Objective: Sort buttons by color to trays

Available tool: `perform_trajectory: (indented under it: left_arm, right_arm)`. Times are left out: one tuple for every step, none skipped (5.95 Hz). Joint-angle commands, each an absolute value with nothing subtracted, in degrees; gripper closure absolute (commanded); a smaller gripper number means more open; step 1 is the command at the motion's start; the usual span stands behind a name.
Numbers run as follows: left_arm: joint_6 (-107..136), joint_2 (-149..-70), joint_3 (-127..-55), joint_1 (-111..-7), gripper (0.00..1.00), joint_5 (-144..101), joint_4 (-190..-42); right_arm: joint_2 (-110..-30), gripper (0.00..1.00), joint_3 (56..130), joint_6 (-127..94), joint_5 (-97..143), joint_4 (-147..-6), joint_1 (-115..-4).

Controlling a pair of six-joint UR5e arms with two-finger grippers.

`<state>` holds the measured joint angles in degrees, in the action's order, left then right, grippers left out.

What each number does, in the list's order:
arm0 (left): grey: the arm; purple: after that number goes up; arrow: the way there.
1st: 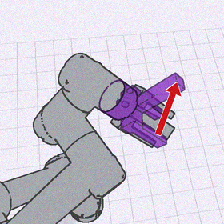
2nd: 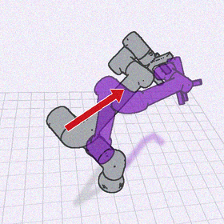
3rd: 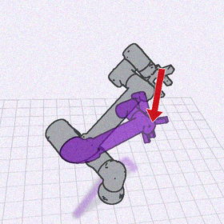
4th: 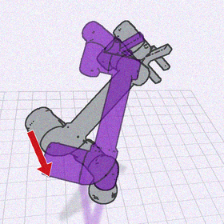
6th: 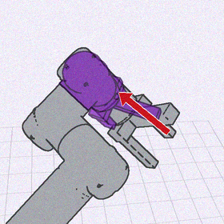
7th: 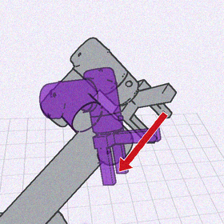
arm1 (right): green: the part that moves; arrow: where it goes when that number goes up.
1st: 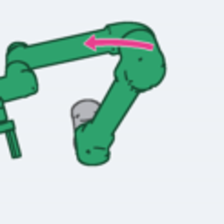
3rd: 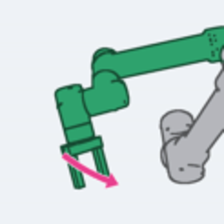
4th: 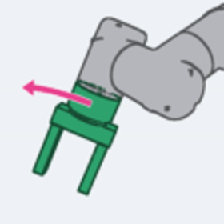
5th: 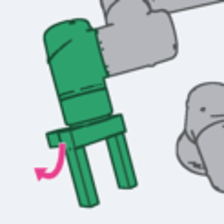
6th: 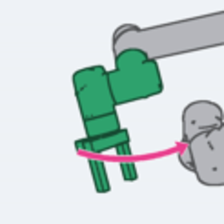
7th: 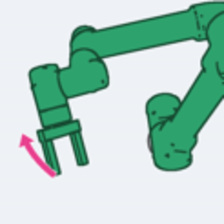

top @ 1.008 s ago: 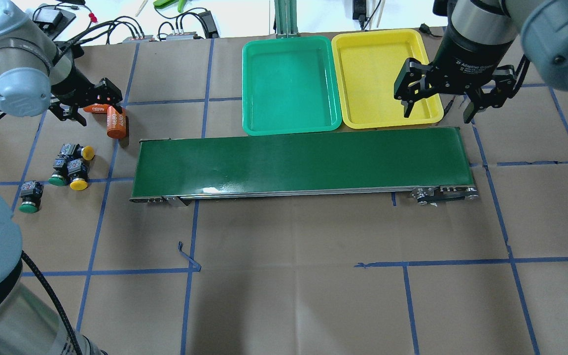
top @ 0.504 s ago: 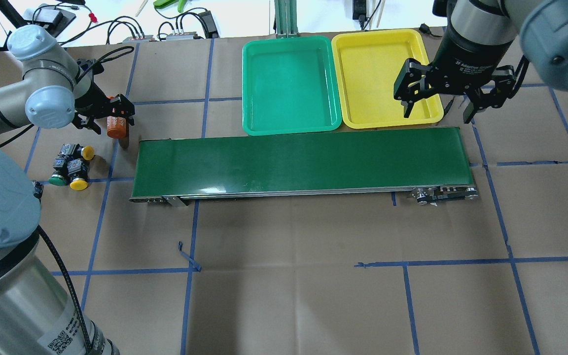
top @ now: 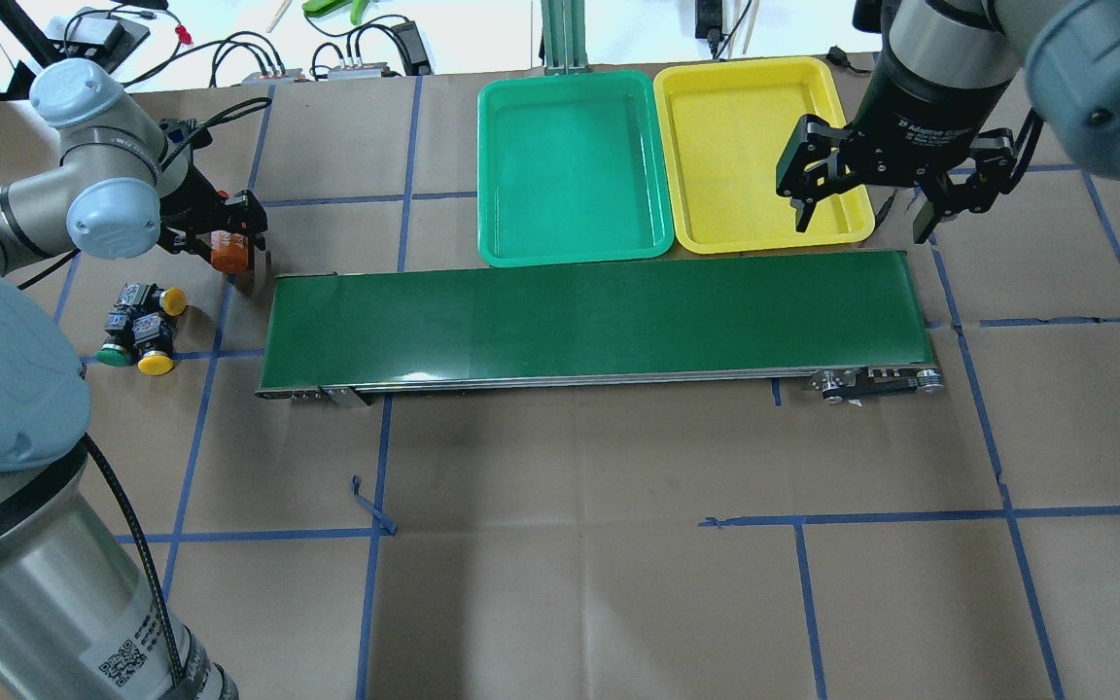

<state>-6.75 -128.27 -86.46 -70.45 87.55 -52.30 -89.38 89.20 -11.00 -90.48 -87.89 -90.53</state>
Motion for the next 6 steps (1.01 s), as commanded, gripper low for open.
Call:
perform_trajectory:
  left_arm:
    - [-5.5, -127.4, -86.3, -70.9, 0.75, 87.3, -52.2]
    - [-1.3, -126.4, -86.4, -71.5, 0.76, 87.4, -52.3]
    - [2.6, -121.7, -87.7, -72.6, 0.76, 88.0, -54.1]
    - [10.3, -116.2, -89.7, -72.9, 0.76, 87.9, -58.5]
    - [18.8, -111.3, -94.3, -74.3, 0.77, 87.5, -59.0]
    - [27.0, -108.3, -98.0, -75.8, 0.77, 87.7, -59.0]
  right_arm:
    - [-89.5, 0.0, 89.1, -11.1, -90.5, -87.9, -90.5]
    - [-89.5, 0.0, 89.1, -11.0, -90.5, -87.9, -90.5]
    - [-89.5, 0.0, 89.2, -11.1, -90.4, -87.9, -90.5]
    - [-89.5, 0.0, 89.1, -11.0, -90.4, -87.9, -90.5]
    - [-89.5, 0.0, 89.1, -11.1, -90.4, -87.9, -90.5]
    - [-89.5, 0.0, 89.1, -11.0, -90.4, -87.9, -90.5]
